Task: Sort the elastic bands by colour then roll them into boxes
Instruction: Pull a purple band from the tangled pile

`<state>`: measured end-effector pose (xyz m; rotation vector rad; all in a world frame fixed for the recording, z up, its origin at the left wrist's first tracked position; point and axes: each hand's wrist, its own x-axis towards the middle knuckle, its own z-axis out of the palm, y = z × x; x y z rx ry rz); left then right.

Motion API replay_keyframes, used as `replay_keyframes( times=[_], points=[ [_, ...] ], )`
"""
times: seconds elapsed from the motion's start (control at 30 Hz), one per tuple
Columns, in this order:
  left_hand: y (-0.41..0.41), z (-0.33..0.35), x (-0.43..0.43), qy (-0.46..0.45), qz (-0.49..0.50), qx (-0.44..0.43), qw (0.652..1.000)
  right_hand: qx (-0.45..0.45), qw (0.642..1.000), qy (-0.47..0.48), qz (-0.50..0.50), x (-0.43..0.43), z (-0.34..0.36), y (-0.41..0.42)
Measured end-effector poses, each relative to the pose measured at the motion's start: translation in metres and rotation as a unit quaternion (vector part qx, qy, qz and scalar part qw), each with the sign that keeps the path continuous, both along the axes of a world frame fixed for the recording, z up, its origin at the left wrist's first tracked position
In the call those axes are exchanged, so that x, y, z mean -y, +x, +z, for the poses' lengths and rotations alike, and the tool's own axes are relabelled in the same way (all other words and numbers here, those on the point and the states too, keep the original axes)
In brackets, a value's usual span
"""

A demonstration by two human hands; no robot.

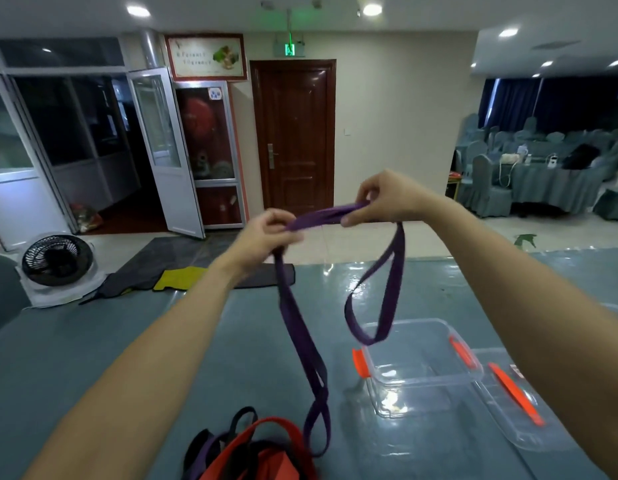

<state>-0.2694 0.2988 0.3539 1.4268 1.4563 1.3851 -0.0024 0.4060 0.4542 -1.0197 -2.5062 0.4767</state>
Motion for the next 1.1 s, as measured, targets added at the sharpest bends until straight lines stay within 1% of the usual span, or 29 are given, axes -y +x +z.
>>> replay_keyframes(
  times=[0.03, 0.07, 0.1, 0.13, 0.17, 0.23, 0.27, 0.33, 0.37, 0.4, 0.43, 0.47, 0.5, 0.53, 0.57, 0.6, 0.63, 0.67, 0.7, 0.73, 0.77, 0.87, 0.9, 0.97, 1.03, 1.07, 1.1],
  points=[
    [-0.005, 0.015, 0.001, 0.027, 0.024, -0.008, 0.999, 0.034, 0.999, -0.028, -0.014, -0.004, -0.005, 0.004],
    [-0.006, 0.029, 0.000, 0.047, 0.023, -0.035, 0.998, 0.055, 0.996, -0.070, -0.010, -0.005, -0.012, 0.002],
    [-0.002, 0.041, -0.002, 0.061, 0.001, -0.076, 0.995, 0.058, 0.993, -0.106, 0.008, -0.003, -0.020, -0.004],
    [0.004, 0.051, -0.005, 0.068, -0.030, -0.123, 0.990, 0.037, 0.990, -0.133, 0.037, 0.002, -0.026, -0.014],
    [0.010, 0.060, -0.007, 0.069, -0.057, -0.167, 0.982, -0.004, 0.984, -0.165, 0.067, 0.009, -0.033, -0.024],
    [0.017, 0.073, -0.007, 0.066, -0.076, -0.243, 0.965, -0.098, 0.958, -0.243, 0.116, 0.017, -0.044, -0.041],
    [0.015, 0.078, -0.006, 0.064, -0.066, -0.274, 0.957, -0.125, 0.952, -0.251, 0.122, 0.018, -0.046, -0.045],
    [0.002, 0.078, 0.000, 0.024, -0.037, -0.356, 0.933, -0.130, 0.966, -0.197, 0.102, 0.014, -0.042, -0.048],
    [-0.003, 0.073, 0.002, -0.023, -0.046, -0.397, 0.916, -0.112, 0.976, -0.161, 0.094, 0.010, -0.037, -0.047],
    [-0.007, 0.063, 0.003, -0.074, -0.071, -0.414, 0.905, -0.086, 0.983, -0.131, 0.093, 0.008, -0.033, -0.045],
    [-0.009, 0.052, 0.004, -0.105, -0.091, -0.398, 0.907, -0.061, 0.988, -0.107, 0.094, 0.007, -0.030, -0.045],
    [-0.009, 0.044, 0.004, -0.106, -0.097, -0.364, 0.920, -0.049, 0.991, -0.087, 0.094, 0.005, -0.028, -0.045],
    [-0.009, 0.040, 0.005, -0.080, -0.084, -0.312, 0.943, -0.049, 0.992, -0.072, 0.090, 0.004, -0.029, -0.045],
    [-0.010, 0.039, 0.005, -0.040, -0.057, -0.240, 0.968, -0.055, 0.993, -0.063, 0.081, 0.002, -0.032, -0.044],
    [-0.011, 0.041, 0.005, -0.008, -0.036, -0.174, 0.984, -0.054, 0.994, -0.057, 0.071, 0.000, -0.037, -0.042],
    [-0.012, 0.045, 0.004, 0.004, -0.027, -0.154, 0.988, -0.045, 0.996, -0.051, 0.060, -0.001, -0.043, -0.038],
    [-0.012, 0.049, 0.002, -0.002, -0.027, -0.196, 0.980, -0.032, 0.997, -0.045, 0.047, -0.003, -0.049, -0.032],
    [-0.010, 0.054, -0.001, -0.028, -0.037, -0.290, 0.956, -0.027, 0.998, -0.040, 0.036, -0.006, -0.055, -0.026],
    [-0.005, 0.058, -0.004, -0.061, -0.047, -0.378, 0.923, -0.029, 0.998, -0.038, 0.027, -0.008, -0.058, -0.019],
    [0.000, 0.060, -0.008, -0.077, -0.046, -0.428, 0.900, -0.036, 0.998, -0.038, 0.024, -0.010, -0.060, -0.012],
    [0.006, 0.062, -0.011, -0.075, -0.043, -0.420, 0.903, -0.040, 0.998, -0.040, 0.025, -0.012, -0.062, -0.006],
    [0.034, 0.068, -0.019, -0.003, -0.054, -0.258, 0.965, -0.052, 0.997, -0.056, 0.024, -0.014, -0.075, 0.015],
    [0.046, 0.068, -0.021, 0.020, -0.062, -0.204, 0.977, -0.058, 0.996, -0.063, 0.024, -0.013, -0.083, 0.022],
    [0.075, 0.066, -0.029, 0.048, -0.073, -0.116, 0.989, -0.093, 0.991, -0.095, 0.022, -0.011, -0.106, 0.038],
    [0.105, 0.065, -0.039, 0.066, -0.059, -0.077, 0.993, -0.157, 0.978, -0.135, 0.013, -0.010, -0.135, 0.054],
    [0.120, 0.065, -0.044, 0.074, -0.048, -0.076, 0.993, -0.190, 0.969, -0.155, 0.011, -0.010, -0.150, 0.061],
    [0.134, 0.066, -0.050, 0.079, -0.038, -0.095, 0.992, -0.218, 0.960, -0.176, 0.013, -0.012, -0.165, 0.068]
  ],
)
